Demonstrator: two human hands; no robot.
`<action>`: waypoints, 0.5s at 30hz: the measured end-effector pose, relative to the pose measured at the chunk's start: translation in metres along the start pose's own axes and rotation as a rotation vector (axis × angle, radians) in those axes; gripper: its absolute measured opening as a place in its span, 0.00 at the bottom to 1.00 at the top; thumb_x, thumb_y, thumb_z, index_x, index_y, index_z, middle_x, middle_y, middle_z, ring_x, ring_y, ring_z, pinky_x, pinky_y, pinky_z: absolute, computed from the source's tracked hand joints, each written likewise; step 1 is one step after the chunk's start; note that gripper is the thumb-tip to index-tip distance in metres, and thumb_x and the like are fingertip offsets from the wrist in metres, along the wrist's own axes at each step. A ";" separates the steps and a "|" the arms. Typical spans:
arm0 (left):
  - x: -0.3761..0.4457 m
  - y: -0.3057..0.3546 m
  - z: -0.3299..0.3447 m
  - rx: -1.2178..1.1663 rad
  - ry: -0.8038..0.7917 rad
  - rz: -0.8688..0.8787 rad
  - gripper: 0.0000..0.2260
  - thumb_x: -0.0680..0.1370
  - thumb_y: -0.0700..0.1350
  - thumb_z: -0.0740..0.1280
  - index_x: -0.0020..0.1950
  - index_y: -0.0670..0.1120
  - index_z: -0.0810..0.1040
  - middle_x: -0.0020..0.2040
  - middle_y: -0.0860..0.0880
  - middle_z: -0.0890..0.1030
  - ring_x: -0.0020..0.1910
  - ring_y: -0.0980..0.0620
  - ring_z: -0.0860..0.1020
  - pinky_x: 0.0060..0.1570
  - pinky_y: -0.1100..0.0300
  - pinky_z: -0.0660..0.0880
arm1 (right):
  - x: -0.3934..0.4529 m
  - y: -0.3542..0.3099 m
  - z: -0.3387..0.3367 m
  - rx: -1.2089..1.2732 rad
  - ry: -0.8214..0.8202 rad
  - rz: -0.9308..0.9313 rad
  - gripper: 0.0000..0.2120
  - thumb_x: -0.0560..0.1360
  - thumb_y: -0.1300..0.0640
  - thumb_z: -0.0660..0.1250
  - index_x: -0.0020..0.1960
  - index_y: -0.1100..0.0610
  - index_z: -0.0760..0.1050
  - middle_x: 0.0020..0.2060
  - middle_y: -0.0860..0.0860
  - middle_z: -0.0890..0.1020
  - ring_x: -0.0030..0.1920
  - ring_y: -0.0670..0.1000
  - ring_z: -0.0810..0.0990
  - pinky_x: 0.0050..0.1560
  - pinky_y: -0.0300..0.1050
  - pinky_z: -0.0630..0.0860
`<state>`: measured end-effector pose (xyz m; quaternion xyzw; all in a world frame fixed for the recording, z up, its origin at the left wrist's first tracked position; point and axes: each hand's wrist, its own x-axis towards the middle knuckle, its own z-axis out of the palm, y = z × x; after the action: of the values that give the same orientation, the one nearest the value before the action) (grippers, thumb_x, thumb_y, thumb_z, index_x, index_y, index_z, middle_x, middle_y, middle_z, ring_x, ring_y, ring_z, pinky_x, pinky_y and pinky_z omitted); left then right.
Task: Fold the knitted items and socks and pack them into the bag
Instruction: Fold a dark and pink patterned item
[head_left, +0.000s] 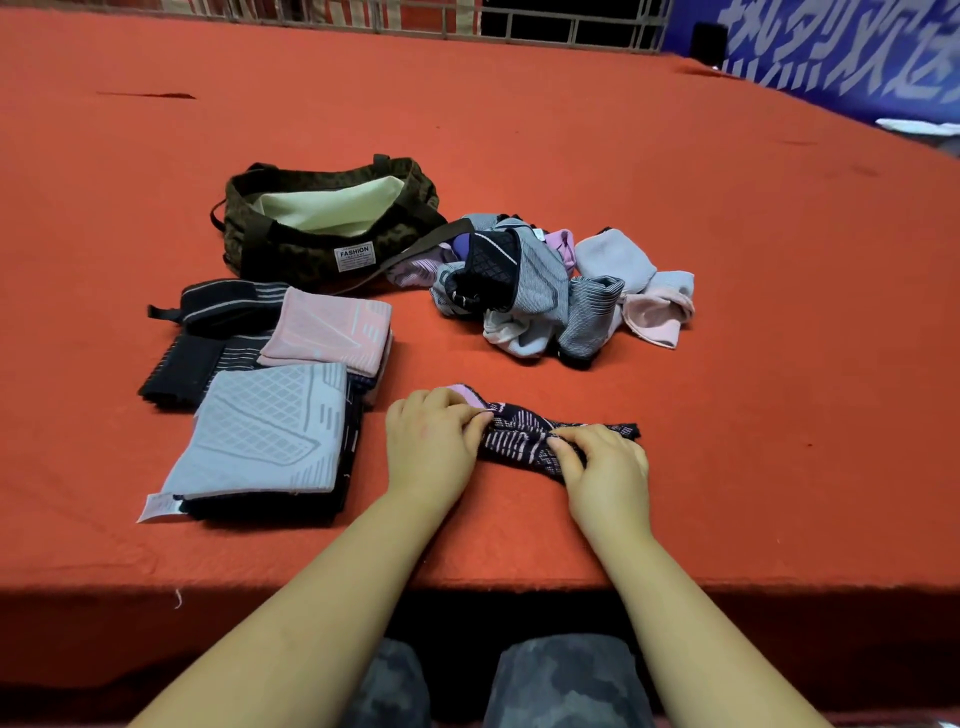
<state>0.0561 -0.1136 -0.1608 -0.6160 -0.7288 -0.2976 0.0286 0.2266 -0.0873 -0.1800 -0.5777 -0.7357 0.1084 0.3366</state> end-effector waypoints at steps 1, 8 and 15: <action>0.000 0.002 -0.004 -0.097 0.034 -0.074 0.13 0.75 0.52 0.64 0.39 0.48 0.85 0.40 0.50 0.82 0.41 0.44 0.78 0.44 0.52 0.70 | 0.001 0.002 -0.005 0.027 0.026 0.003 0.09 0.74 0.52 0.65 0.46 0.54 0.82 0.43 0.48 0.83 0.47 0.53 0.80 0.55 0.46 0.64; 0.014 0.007 -0.041 -0.743 0.078 -0.496 0.13 0.79 0.49 0.65 0.38 0.46 0.82 0.36 0.48 0.80 0.39 0.54 0.74 0.40 0.65 0.68 | 0.014 0.029 -0.052 0.010 0.111 0.098 0.14 0.73 0.48 0.59 0.47 0.53 0.80 0.46 0.49 0.84 0.51 0.53 0.79 0.70 0.51 0.54; 0.030 0.021 -0.064 -1.091 -0.065 -0.594 0.16 0.80 0.47 0.62 0.35 0.43 0.75 0.27 0.47 0.74 0.20 0.58 0.71 0.31 0.60 0.77 | 0.030 0.011 -0.088 0.240 -0.117 -0.005 0.10 0.78 0.58 0.63 0.39 0.48 0.75 0.34 0.41 0.79 0.37 0.35 0.76 0.40 0.27 0.67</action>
<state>0.0474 -0.1157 -0.0876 -0.3217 -0.6123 -0.6037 -0.3964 0.2867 -0.0759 -0.1090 -0.5243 -0.7372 0.2284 0.3600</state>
